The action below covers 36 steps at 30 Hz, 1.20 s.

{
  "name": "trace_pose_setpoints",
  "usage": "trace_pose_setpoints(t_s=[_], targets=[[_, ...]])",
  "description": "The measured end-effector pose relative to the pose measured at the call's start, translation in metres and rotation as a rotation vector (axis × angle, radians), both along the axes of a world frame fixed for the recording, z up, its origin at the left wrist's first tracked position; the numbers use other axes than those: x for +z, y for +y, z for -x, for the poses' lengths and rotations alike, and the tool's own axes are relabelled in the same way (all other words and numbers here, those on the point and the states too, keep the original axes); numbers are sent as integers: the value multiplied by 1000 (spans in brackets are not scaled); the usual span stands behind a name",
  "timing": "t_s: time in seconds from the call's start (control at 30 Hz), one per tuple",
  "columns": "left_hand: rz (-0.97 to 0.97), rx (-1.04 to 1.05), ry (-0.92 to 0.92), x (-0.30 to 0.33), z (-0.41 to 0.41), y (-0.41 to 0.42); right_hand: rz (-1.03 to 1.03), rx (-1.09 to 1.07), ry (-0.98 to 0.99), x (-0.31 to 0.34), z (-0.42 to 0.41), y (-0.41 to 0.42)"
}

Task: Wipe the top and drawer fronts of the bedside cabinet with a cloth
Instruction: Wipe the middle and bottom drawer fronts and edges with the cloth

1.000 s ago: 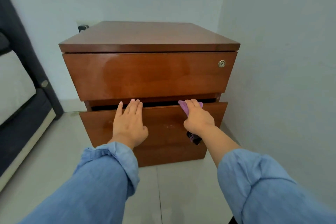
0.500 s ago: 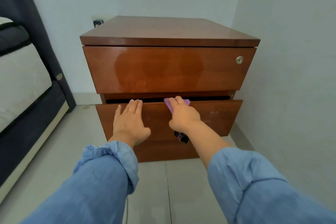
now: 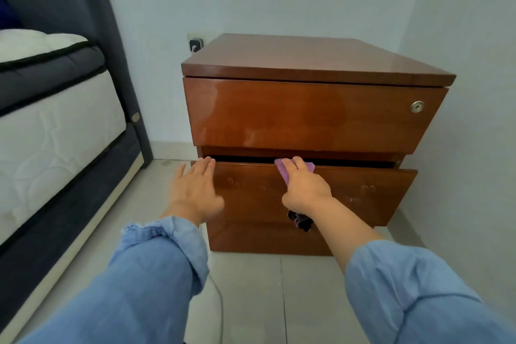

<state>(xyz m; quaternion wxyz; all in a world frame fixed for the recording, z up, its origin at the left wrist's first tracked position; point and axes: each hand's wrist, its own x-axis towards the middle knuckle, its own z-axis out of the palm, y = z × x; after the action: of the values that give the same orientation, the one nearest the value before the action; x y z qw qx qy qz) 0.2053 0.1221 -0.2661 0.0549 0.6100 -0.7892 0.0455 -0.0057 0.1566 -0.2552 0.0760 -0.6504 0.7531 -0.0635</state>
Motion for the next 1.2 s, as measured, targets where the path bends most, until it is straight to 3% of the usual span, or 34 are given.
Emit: trace_pose_setpoints(t_s=[0.17, 0.33, 0.5, 0.6, 0.67, 0.77, 0.87, 1.2], targets=[[26, -5, 84, -12, -6, -2, -19, -3, 24, 1, -10, -2], [33, 1, 138, -17, -2, -1, -40, 132, 49, 3, -52, -15], [14, -39, 92, -10, -10, -5, -34, 196, 33, 5, -88, -29], [47, 37, 132, -14, -25, -11, -38, 196, 56, 3, -86, -29], [23, 74, 259, -21, -32, -11, -41, 203, 45, 2, -86, -29], [-28, 93, 590, -25, -27, -5, -30, 207, 22, 1, -86, -31], [21, 92, 839, -25, -21, 0, -13, 207, 13, -1, -86, -33], [-66, 204, 1208, -52, -20, -9, 27, 280, 25, -6, -113, -51]])
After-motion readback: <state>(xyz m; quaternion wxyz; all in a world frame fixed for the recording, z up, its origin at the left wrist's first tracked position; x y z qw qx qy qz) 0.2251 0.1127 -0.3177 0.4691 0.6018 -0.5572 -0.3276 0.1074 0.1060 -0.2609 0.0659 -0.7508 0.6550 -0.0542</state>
